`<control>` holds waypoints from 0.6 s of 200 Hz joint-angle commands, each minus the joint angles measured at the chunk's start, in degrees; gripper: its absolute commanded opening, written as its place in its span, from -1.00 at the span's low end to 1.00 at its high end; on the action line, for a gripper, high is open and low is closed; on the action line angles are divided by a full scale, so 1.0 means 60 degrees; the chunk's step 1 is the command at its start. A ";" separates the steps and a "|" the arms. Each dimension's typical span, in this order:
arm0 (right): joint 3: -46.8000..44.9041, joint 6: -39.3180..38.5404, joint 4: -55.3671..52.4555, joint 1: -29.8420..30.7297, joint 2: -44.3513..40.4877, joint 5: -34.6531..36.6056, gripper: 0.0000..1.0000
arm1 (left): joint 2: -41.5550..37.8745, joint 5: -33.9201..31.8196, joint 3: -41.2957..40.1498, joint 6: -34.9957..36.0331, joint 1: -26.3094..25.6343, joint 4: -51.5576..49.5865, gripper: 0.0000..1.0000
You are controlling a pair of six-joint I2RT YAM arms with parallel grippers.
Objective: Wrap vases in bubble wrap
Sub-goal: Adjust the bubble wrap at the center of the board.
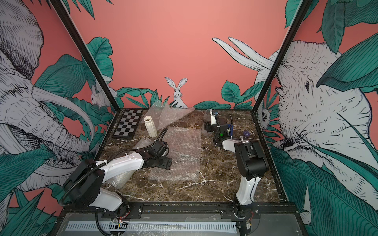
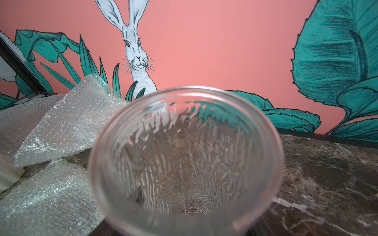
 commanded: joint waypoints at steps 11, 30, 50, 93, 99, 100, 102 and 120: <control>-0.0085 -0.0188 0.0015 -0.0025 -0.1607 0.0102 -0.02 | 0.0677 0.0357 0.0579 -0.0519 -0.0253 0.0371 0.84; -0.0345 -0.0197 -0.0740 -0.0029 -0.2380 0.0259 -0.08 | 0.1134 0.0297 0.0873 -0.0588 -0.0489 0.0443 0.84; -0.0644 -0.0332 -0.1509 -0.0008 -0.3129 0.0169 -0.12 | 0.1573 0.0282 0.1170 -0.0675 -0.0741 0.0571 0.84; -0.1226 -0.0561 -0.3251 0.0284 -0.4659 0.0194 -0.15 | 0.2098 0.0310 0.1776 -0.0962 -0.0983 0.0840 0.84; -0.1228 -0.0644 -0.3593 0.0359 -0.4844 0.0242 -0.15 | 0.2105 0.0278 0.1880 -0.0965 -0.1009 0.0808 0.84; -0.1228 -0.0658 -0.3670 0.0381 -0.4871 0.0248 -0.16 | 0.2111 0.0268 0.1895 -0.0960 -0.1004 0.0795 0.84; -0.1227 -0.0689 -0.3786 0.0412 -0.4932 0.0242 -0.16 | 0.2101 0.0250 0.1917 -0.0956 -0.1000 0.0789 0.84; -0.1242 -0.0949 -0.4793 0.0750 -0.5400 0.0173 -0.16 | 0.1834 0.0075 0.2040 -0.0890 -0.1001 0.0680 0.84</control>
